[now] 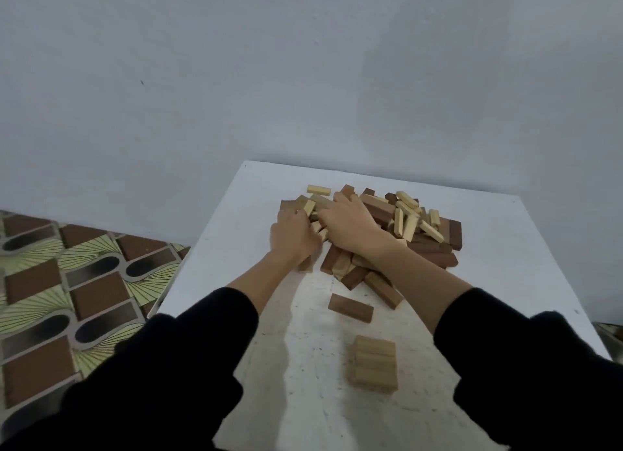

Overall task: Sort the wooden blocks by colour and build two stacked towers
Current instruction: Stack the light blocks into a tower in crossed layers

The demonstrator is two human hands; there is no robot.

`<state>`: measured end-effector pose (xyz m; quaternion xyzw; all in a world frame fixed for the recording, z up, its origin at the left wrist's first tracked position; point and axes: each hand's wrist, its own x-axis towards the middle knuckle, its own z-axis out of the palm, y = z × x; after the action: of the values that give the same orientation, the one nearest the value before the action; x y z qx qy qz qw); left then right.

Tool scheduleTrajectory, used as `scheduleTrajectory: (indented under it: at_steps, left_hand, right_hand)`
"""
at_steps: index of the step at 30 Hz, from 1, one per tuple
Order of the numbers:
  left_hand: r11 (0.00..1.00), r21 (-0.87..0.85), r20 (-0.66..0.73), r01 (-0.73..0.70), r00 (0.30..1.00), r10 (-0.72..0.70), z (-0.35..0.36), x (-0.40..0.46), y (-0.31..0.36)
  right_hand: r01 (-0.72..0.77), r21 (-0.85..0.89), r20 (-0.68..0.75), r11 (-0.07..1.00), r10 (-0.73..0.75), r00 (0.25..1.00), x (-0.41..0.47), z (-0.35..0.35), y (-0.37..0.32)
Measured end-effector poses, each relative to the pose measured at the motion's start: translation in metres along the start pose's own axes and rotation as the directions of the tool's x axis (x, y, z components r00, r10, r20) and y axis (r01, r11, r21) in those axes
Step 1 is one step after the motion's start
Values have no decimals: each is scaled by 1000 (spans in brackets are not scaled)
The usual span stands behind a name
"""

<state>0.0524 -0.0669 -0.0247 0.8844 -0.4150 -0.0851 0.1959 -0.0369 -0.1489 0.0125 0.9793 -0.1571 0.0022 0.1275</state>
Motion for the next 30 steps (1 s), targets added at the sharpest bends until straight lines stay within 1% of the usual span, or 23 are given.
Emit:
scheduleTrajectory:
  at_steps: [2, 3, 6, 7, 9, 11, 13, 14, 17, 20, 22, 24, 27, 29, 30]
  left_hand:
    - [999, 22, 1, -24, 1000, 24, 2, 1, 1]
    - [999, -1, 0, -35, 999, 35, 1, 0, 2]
    - [986, -163, -30, -33, 999, 28, -7, -2, 3]
    - [984, -173, -31, -34, 999, 30, -13, -3, 4]
    - [990, -139, -21, -23, 1000, 20, -22, -1, 1]
    - [989, -147, -25, 7, 1000, -10, -28, 7, -5]
    - [988, -152, 5, 27, 1000, -27, -32, 17, -10]
    - [992, -128, 28, 20, 999, -16, -32, 22, -12]
    - [999, -21, 56, -45, 997, 46, -27, 33, -13]
    - [995, 68, 21, -67, 998, 65, -19, 40, -8]
    - [996, 75, -7, -44, 999, 45, -17, 42, -4]
    - [999, 43, -11, -21, 1000, 21, -18, 43, -1]
    - [999, -49, 1, 15, 1000, -15, -18, 44, -2]
    - [990, -129, -11, 60, 998, -62, -19, 44, -6]
    - [979, -191, -19, 78, 996, -83, -20, 42, -7]
  right_hand:
    - [14, -70, 10, 997, -14, 1000, 4, 8, 1]
    - [22, -86, 15, 996, -21, 1000, 5, 10, 1]
    - [40, -83, 3, 996, -39, 999, 8, 14, 2]
    - [47, -83, -13, 995, -48, 999, 8, 14, 3]
    - [68, -104, -26, 992, -71, 997, 10, 13, 5]
    - [83, -114, -13, 990, -85, 996, 12, 13, 6]
    - [89, -99, 13, 991, -88, 996, 11, 15, 6]
    - [88, -97, 21, 991, -86, 996, 10, 17, 6]
    - [53, -142, -40, 988, -59, 997, 10, 19, 4]
    - [26, -99, -75, 995, -33, 997, 10, 14, 1]
    - [21, -87, -142, 996, -33, 989, 11, 16, 1]
    - [13, -102, -202, 995, -34, 979, 11, 23, 2]
    - [-1, -41, -219, 999, -8, 976, 9, 23, 2]
    - [-32, 82, -191, 996, 47, 981, 12, 28, 6]
    - [-67, 205, -151, 976, 99, 984, 12, 29, 8]
